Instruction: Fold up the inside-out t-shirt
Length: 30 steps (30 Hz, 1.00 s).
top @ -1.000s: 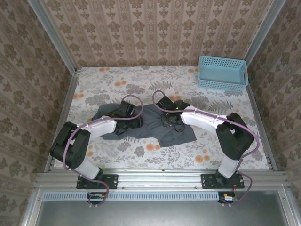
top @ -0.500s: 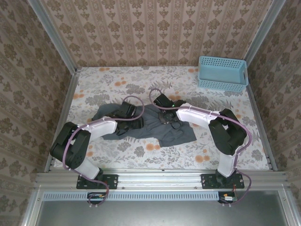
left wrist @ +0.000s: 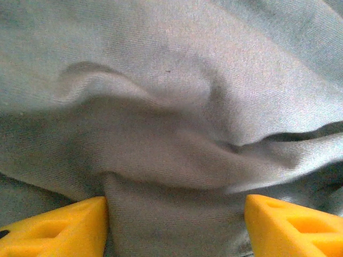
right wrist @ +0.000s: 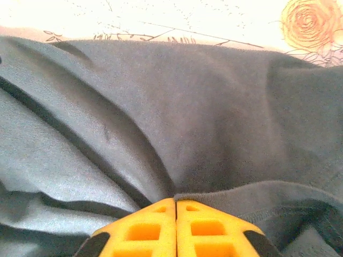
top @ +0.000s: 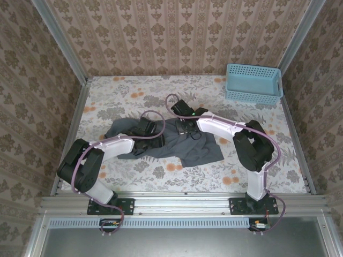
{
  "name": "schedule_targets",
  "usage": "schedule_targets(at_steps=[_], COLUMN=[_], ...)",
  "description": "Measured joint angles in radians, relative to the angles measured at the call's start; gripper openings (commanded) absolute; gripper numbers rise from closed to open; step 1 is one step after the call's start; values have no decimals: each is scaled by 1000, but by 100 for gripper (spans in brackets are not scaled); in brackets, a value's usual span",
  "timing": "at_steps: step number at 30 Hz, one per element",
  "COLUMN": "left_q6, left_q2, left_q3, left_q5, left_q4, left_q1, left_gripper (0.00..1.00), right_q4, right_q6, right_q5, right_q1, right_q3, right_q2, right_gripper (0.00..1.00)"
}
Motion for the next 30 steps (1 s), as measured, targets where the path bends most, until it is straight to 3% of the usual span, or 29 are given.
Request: schedule_targets(at_steps=[7,13,20,30], left_q6=[0,0,0,0], left_q2=[0,0,0,0], left_q3=[0,0,0,0], left_q5=[0,0,0,3], left_q4=[4,6,6,6], left_q1=[0,0,0,-1], left_gripper=[69,69,69,70], right_q4=[29,49,83,89], right_q6=[15,35,31,-16], right_q5=[-62,-121,-161,-148], right_q1=[-2,16,23,23], right_q3=[-135,-205,-197,-105], right_q2=[-151,-137,-33,-29], right_gripper=[29,34,31,26])
